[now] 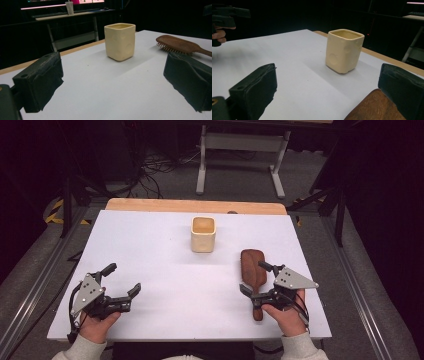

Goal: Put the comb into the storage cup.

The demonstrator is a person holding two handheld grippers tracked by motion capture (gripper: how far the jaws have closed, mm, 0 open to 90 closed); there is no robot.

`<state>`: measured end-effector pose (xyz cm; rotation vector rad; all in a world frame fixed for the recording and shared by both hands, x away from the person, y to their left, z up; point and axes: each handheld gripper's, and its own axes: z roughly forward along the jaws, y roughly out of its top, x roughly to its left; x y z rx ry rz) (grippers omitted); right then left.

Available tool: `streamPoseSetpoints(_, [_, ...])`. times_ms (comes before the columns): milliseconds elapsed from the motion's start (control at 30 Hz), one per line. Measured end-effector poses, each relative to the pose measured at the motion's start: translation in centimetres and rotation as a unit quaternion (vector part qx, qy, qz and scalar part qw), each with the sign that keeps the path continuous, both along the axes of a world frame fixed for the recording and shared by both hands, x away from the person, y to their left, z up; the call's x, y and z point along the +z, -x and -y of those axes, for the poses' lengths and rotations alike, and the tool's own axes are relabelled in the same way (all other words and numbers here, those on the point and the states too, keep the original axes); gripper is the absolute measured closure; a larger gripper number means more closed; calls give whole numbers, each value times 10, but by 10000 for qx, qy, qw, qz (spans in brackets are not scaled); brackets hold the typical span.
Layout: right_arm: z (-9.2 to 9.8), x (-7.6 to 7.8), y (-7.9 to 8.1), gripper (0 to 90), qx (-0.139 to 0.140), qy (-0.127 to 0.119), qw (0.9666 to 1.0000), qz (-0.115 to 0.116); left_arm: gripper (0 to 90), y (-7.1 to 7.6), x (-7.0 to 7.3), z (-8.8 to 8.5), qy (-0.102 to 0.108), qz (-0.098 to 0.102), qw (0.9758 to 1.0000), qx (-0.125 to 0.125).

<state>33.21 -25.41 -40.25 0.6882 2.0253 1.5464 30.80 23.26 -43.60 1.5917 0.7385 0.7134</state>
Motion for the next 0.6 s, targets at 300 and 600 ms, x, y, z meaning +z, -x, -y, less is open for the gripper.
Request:
streamPoseSetpoints(300, [-6, 9, -8, 25, 153, 85, 9998, -77, 34, 0, 0, -2, -29, -5, 10000, 47])
streamPoseSetpoints(600, [-12, 20, -18, 34, 214, 281, 9989, -292, 34, 0, 0, -3, -66, -1, 10000, 36])
